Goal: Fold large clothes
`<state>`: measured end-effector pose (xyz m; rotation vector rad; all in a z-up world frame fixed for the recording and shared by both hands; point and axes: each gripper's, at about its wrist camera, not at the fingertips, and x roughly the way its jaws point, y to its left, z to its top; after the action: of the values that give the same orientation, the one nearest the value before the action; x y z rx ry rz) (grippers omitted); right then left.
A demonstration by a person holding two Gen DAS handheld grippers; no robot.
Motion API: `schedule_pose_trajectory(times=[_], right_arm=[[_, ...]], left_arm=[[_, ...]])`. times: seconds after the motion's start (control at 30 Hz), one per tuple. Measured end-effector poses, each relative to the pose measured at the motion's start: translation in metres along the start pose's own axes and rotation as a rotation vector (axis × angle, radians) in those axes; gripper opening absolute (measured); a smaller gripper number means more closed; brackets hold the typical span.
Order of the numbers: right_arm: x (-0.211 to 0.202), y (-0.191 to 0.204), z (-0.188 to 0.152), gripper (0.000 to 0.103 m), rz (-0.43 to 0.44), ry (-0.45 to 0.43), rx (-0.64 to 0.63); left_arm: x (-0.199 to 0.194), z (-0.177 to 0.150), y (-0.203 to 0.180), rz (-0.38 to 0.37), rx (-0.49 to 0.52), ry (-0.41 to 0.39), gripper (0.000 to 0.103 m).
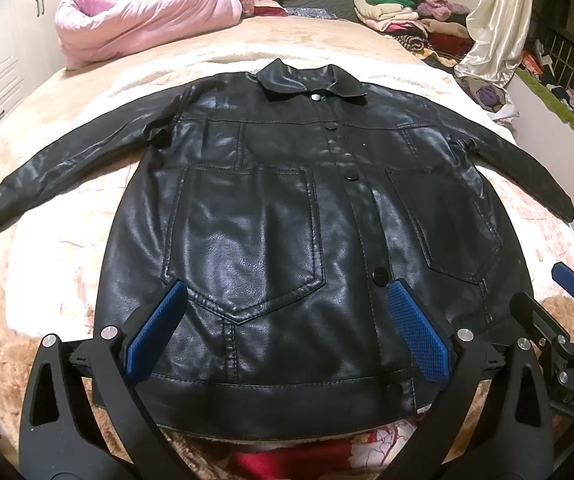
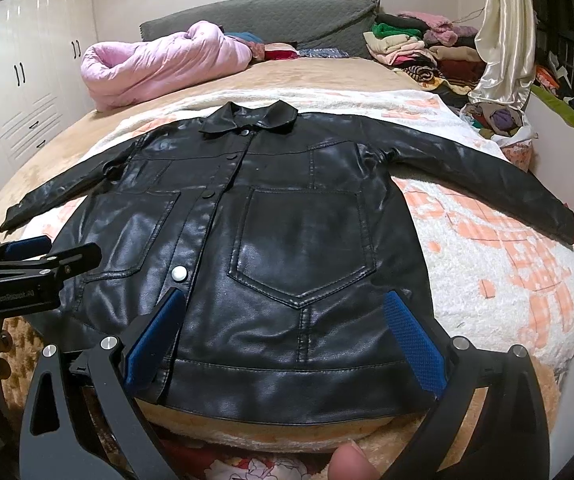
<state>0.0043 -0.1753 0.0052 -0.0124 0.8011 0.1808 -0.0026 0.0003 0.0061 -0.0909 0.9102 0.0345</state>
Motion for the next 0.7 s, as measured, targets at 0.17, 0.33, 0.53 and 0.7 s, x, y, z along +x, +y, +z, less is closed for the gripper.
schedule_pose_trajectory(times=[0.17, 0.33, 0.53, 0.7], right_arm=[[-0.0002, 0.0003, 0.0003, 0.099, -0.003, 0.001, 0.0], [-0.0001, 0.0002, 0.0005, 0.099, 0.0, 0.003, 0.0], [-0.0003, 0.0008, 0.0007, 0.099, 0.0, 0.002, 0.0], [-0.0003, 0.0017, 0.0014, 0.099, 0.003, 0.0, -0.003]], left_arm=[[0.0007, 0.0001, -0.0004, -0.001, 0.0, -0.002, 0.094], [0.0004, 0.0, -0.0009, 0.0, 0.001, -0.003, 0.094], [0.0002, 0.0007, -0.0007, 0.0, 0.0, -0.003, 0.094], [-0.0002, 0.0012, -0.0017, 0.0, 0.001, -0.002, 0.094]])
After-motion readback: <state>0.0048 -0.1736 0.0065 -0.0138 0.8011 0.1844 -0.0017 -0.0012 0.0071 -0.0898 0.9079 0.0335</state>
